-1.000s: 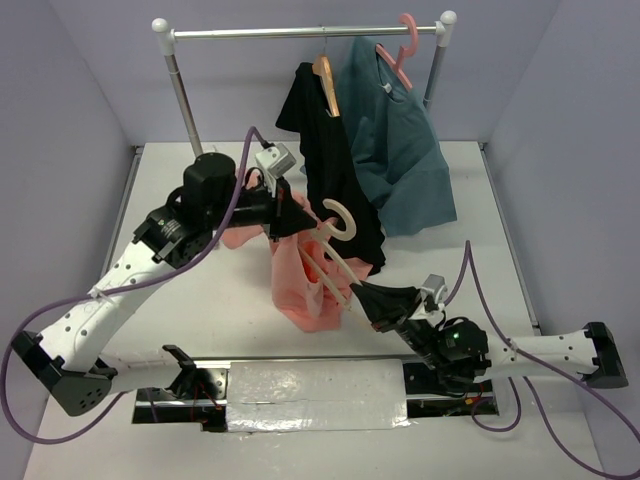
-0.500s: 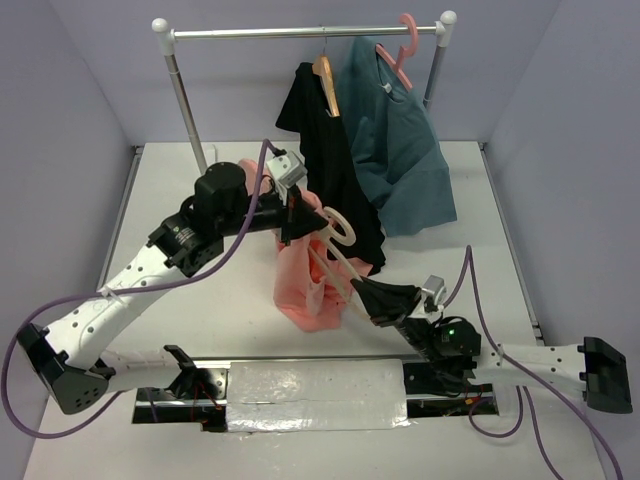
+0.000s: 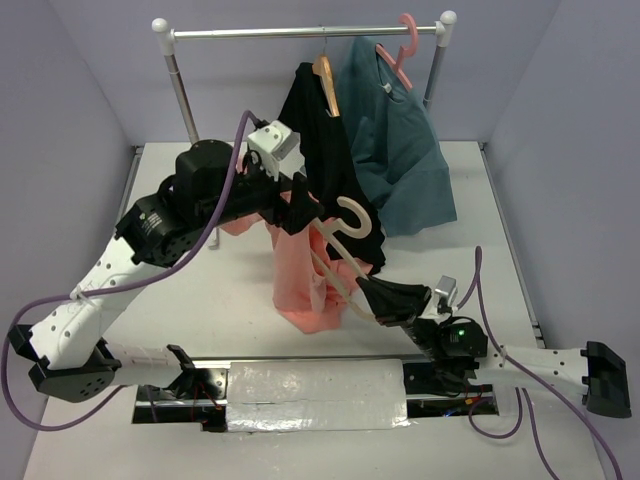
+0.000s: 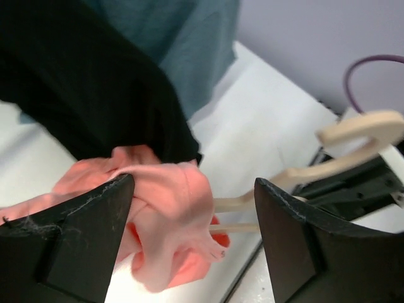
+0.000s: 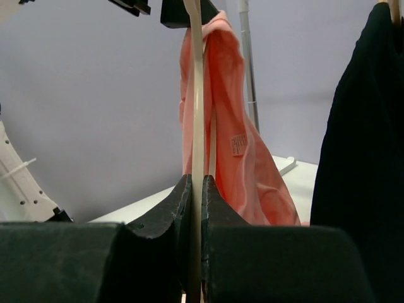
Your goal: Place the t-shirt on the hanger
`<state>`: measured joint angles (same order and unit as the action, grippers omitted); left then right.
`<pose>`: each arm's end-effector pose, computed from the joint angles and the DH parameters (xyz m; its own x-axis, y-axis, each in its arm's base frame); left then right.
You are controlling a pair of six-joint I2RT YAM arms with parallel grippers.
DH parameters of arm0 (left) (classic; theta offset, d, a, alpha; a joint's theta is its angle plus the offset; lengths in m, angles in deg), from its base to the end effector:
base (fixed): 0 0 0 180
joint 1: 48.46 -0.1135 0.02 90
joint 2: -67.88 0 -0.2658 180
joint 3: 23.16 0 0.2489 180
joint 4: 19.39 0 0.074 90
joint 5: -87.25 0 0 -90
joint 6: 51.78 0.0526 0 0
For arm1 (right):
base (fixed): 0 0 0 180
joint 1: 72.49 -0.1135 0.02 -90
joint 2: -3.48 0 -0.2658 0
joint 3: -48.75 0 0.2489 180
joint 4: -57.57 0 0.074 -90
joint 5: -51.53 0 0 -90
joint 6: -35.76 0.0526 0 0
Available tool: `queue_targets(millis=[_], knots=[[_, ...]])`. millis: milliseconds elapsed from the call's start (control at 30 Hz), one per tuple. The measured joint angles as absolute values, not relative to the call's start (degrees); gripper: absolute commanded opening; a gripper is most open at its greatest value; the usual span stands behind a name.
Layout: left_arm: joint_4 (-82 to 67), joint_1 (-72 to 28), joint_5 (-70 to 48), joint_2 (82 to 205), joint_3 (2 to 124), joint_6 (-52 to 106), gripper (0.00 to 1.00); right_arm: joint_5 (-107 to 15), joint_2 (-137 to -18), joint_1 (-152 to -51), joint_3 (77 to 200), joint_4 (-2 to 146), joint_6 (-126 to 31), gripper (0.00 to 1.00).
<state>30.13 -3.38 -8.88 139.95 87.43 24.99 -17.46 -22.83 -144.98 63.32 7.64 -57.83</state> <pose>0.1774 -0.1859 0.4973 -0.3092 -0.0122 -0.9509 0.7266 0.6421 -0.2445 0.0547 0.1108 0.2568 0.2361 0.5541 -0.7983 -0.7923 0.5854 0.1720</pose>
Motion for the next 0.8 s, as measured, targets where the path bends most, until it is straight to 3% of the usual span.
queue_targets(millis=[133, 333, 667, 800], knots=[[33.8, -3.4, -5.4, 140.7, 89.8, 26.2, 0.95, -18.0, -22.6, -144.8, 63.3, 8.0, -57.2, 0.0], [34.2, -3.6, -9.6, 140.5, 89.7, 28.0, 0.96, -18.4, -21.7, -144.8, 63.3, 8.8, -56.8, 0.0], [26.3, -3.5, -34.5, 136.6, 82.6, 27.2, 0.94, -19.5, -19.0, -144.8, 63.3, 6.1, -56.8, 0.0], [27.4, -3.4, -34.8, 135.6, 82.1, 27.1, 0.99, -19.6, -15.9, -144.6, 63.3, 4.5, -56.9, 0.0]])
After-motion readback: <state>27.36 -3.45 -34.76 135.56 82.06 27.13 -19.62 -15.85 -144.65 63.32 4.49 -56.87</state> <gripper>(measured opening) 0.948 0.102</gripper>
